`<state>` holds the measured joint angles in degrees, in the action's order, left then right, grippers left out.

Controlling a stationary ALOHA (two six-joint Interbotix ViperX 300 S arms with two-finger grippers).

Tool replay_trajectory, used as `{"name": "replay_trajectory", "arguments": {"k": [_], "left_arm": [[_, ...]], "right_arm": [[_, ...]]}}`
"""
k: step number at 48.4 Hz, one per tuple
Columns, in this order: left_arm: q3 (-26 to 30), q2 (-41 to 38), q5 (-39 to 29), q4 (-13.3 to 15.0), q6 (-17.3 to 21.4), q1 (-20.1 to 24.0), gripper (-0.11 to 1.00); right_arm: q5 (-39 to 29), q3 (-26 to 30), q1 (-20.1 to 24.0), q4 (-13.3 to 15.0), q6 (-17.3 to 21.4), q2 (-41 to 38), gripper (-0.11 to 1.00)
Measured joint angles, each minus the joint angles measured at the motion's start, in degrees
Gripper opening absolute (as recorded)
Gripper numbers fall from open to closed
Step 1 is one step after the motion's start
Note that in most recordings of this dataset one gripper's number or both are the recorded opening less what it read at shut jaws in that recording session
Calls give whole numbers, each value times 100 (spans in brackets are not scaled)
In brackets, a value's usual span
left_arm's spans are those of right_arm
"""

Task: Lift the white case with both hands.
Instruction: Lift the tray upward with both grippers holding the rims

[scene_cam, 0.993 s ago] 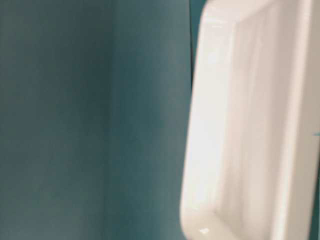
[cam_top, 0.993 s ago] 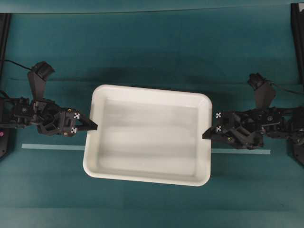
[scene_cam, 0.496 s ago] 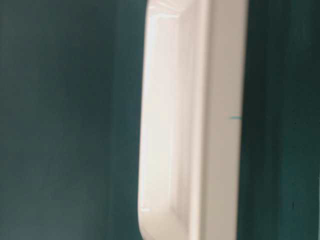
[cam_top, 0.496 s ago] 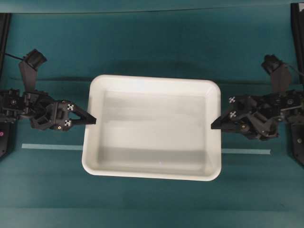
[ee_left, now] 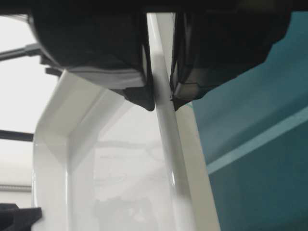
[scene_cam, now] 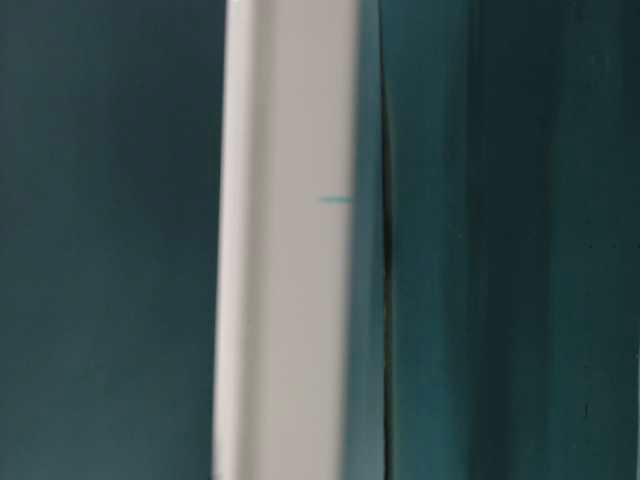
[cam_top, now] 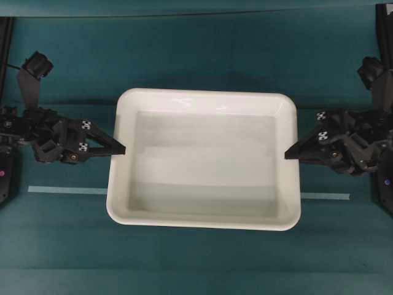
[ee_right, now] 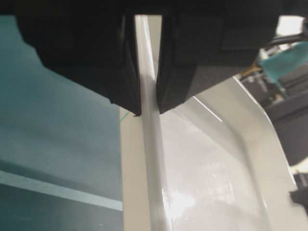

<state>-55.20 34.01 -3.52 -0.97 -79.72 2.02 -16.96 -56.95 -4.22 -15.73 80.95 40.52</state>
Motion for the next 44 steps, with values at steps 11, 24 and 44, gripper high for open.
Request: {"name": "replay_trajectory", "arguments": {"k": [11,24,44], "left_arm": [[185,334,-396,0,-35,0,9],[308,404,-466,0,-149,44,8],[870,448,-1046,0,-176,70,8]], "right_arm": [[-158,132,-123,0,97,334,11],[-492,439,-158,9,97,369,11],[-896,932,-158,35,88,404,11]]}}
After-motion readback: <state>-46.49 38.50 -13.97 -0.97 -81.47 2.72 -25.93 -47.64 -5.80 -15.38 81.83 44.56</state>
